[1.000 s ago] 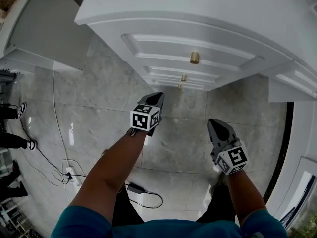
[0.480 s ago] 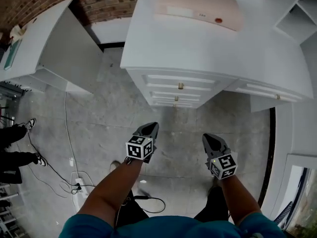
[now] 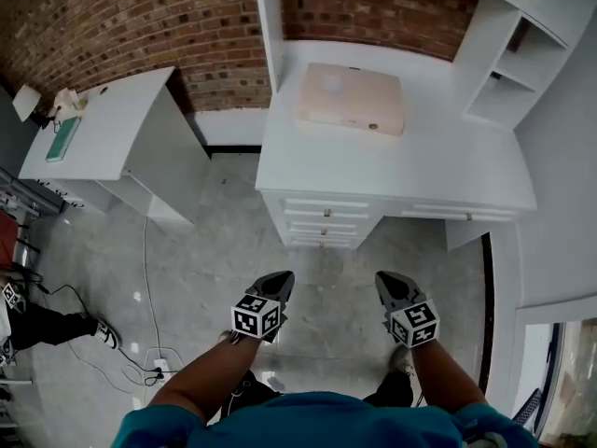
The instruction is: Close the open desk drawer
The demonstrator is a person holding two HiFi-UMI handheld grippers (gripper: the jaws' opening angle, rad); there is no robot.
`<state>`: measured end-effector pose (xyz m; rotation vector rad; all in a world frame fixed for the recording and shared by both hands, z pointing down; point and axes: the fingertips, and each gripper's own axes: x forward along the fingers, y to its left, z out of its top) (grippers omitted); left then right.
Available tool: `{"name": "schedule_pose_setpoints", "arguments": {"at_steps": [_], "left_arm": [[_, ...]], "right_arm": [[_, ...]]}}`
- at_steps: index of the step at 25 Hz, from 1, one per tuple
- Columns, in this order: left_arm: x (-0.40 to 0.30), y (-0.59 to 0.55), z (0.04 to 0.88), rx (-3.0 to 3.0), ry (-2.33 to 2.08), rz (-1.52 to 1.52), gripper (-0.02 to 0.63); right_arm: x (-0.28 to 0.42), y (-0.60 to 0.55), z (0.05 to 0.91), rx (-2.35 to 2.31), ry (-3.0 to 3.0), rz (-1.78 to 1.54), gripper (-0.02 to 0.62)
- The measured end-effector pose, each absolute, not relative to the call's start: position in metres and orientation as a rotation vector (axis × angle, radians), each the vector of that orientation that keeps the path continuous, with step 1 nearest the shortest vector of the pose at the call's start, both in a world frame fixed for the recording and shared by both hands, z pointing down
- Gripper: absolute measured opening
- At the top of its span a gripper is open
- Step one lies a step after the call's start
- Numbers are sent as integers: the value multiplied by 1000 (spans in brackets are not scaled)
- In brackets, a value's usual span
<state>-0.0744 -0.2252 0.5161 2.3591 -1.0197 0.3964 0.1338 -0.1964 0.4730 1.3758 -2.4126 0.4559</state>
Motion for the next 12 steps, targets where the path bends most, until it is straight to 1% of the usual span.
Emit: {"name": "schedule_pose_setpoints", "arguments": {"at_steps": [7,12], "left_arm": [[-76,-225,381,2466,-1057,257,15],[-83,-211,303,2514,-1091,156,15]], "right_arm": [[128,-197,365,1378,-2504,418,21],[129,-186,298,1348,-2562,391,20]]}}
